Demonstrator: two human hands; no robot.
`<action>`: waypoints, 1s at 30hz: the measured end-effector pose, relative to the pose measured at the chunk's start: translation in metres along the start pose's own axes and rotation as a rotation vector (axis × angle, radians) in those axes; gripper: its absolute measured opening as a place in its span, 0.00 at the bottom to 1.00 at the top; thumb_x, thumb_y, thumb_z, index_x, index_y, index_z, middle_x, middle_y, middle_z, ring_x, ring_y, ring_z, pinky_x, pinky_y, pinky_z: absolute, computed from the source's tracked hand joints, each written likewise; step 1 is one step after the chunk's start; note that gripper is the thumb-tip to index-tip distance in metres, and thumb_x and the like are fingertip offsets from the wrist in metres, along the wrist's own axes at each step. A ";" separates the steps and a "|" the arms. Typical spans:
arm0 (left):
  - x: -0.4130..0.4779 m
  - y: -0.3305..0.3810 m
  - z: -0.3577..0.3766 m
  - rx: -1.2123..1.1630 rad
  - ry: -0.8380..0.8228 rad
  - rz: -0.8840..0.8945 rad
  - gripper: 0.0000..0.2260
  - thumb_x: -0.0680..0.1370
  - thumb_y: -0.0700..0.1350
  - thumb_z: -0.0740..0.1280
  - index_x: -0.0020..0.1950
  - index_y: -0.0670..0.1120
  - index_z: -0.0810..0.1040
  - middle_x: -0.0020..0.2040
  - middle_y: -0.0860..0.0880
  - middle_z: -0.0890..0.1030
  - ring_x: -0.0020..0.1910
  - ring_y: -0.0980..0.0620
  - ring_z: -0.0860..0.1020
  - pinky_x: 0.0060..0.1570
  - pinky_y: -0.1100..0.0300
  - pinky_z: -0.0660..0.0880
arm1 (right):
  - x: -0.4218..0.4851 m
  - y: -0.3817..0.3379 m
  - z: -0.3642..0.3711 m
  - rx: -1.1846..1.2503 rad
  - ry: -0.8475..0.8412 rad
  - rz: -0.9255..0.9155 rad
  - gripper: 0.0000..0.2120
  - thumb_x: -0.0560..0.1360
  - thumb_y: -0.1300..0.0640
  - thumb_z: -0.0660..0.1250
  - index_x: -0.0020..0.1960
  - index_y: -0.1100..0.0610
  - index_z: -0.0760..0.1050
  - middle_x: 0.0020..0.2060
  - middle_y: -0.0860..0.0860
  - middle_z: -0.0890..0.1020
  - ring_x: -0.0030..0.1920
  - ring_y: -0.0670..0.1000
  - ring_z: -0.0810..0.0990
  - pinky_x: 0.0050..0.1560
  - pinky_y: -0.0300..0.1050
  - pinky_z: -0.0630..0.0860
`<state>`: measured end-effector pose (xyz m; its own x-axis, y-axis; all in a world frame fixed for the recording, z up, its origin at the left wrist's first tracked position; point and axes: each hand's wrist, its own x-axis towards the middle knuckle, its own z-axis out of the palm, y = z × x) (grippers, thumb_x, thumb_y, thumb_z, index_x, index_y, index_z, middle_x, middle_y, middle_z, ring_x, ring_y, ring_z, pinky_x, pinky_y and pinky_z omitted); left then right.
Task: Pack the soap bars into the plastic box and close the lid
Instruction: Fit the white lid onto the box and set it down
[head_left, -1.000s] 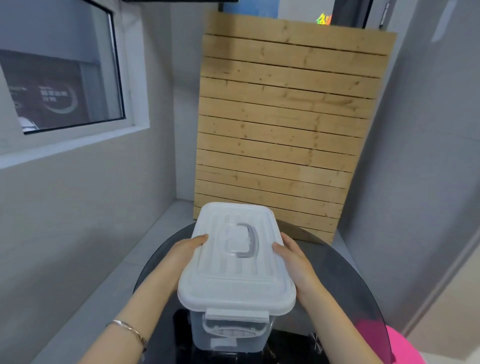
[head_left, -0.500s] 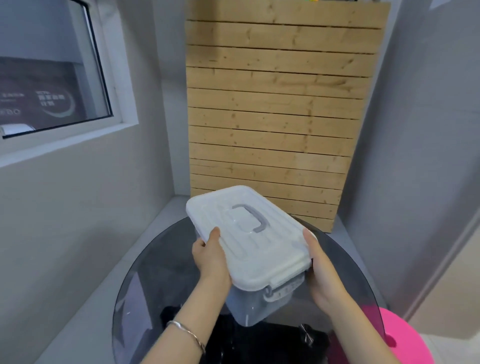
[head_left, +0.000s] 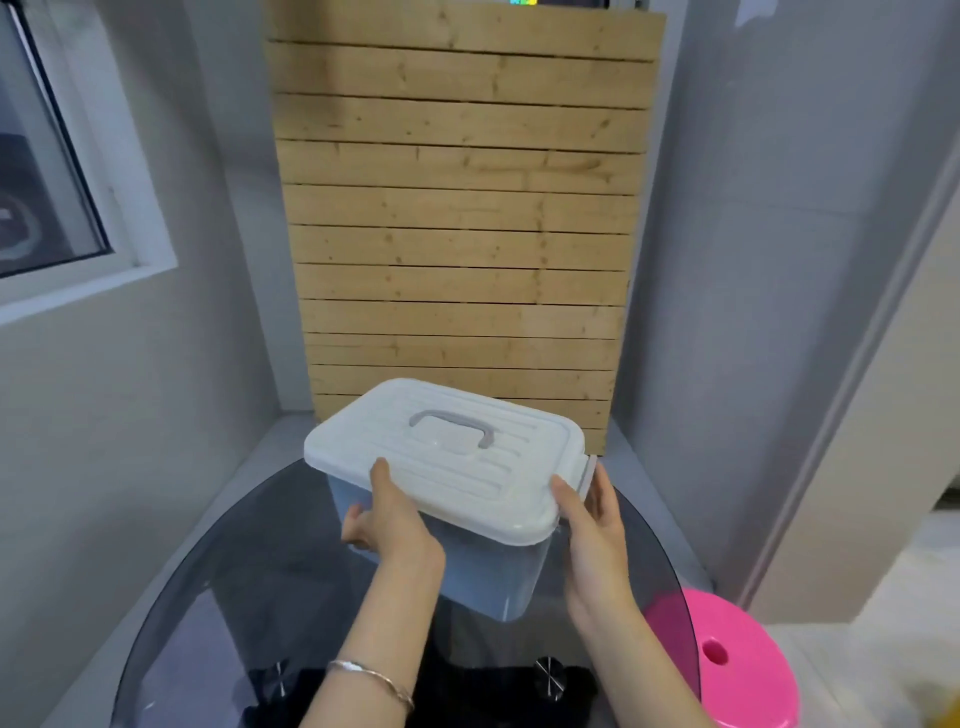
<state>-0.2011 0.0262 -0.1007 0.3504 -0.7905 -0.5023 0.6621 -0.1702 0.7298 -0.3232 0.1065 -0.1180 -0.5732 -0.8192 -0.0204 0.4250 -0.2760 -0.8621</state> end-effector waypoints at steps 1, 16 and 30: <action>0.011 0.009 -0.004 0.026 -0.019 -0.016 0.31 0.71 0.53 0.70 0.69 0.46 0.63 0.63 0.49 0.72 0.58 0.48 0.73 0.57 0.52 0.71 | -0.002 0.000 0.002 -0.061 -0.021 -0.039 0.28 0.73 0.64 0.68 0.71 0.51 0.66 0.64 0.46 0.77 0.62 0.44 0.77 0.57 0.39 0.74; 0.101 0.072 -0.014 0.520 -0.497 0.010 0.23 0.74 0.52 0.64 0.68 0.47 0.71 0.52 0.49 0.78 0.45 0.50 0.74 0.40 0.56 0.69 | 0.000 0.008 0.020 -0.753 -0.078 -0.280 0.30 0.77 0.68 0.53 0.77 0.53 0.51 0.76 0.42 0.46 0.76 0.40 0.42 0.72 0.29 0.42; 0.069 0.055 -0.042 0.436 -0.432 0.087 0.14 0.77 0.55 0.60 0.57 0.48 0.74 0.47 0.50 0.80 0.42 0.52 0.76 0.37 0.57 0.70 | 0.039 -0.020 0.002 -0.900 -0.368 -0.286 0.19 0.81 0.55 0.53 0.72 0.47 0.63 0.76 0.41 0.50 0.75 0.38 0.45 0.71 0.35 0.46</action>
<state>-0.1123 -0.0131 -0.1152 0.0309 -0.9635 -0.2660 0.2795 -0.2472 0.9278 -0.3523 0.0794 -0.1010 -0.2545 -0.9277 0.2732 -0.4676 -0.1292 -0.8745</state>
